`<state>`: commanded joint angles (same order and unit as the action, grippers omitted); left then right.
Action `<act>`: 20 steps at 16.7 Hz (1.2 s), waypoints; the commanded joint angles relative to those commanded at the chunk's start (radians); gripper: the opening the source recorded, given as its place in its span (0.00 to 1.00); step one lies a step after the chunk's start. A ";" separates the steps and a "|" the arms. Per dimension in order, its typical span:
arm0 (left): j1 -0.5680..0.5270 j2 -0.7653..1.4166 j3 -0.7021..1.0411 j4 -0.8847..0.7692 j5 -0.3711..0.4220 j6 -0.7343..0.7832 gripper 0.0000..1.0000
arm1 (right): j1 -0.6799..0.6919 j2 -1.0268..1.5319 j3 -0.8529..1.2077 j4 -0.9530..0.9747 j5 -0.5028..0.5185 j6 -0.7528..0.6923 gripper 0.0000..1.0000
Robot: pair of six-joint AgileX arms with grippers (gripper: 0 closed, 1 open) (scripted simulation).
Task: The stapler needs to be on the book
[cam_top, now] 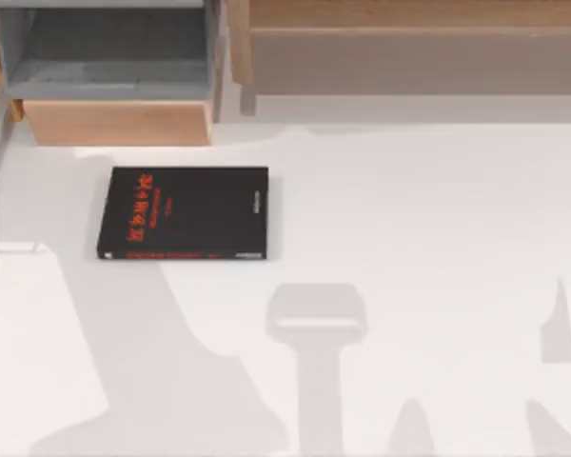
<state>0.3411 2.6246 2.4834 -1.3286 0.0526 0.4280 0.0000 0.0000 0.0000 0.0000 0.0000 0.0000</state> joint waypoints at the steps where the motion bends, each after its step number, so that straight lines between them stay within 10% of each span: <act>1: -0.001 -0.001 -0.010 0.009 0.000 -0.001 1.00 | 0.000 0.000 0.000 0.000 0.000 0.000 1.00; 18: -0.011 0.010 -0.107 0.120 -0.001 -0.011 1.00 | 0.000 0.000 0.000 0.000 0.000 0.000 1.00; 20: -0.011 0.010 -0.107 0.120 -0.001 -0.011 0.85 | 0.000 0.000 0.000 0.000 0.000 0.000 1.00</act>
<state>0.3303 2.6348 2.3761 -1.2083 0.0513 0.4170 0.0000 0.0000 0.0000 0.0000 0.0000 0.0000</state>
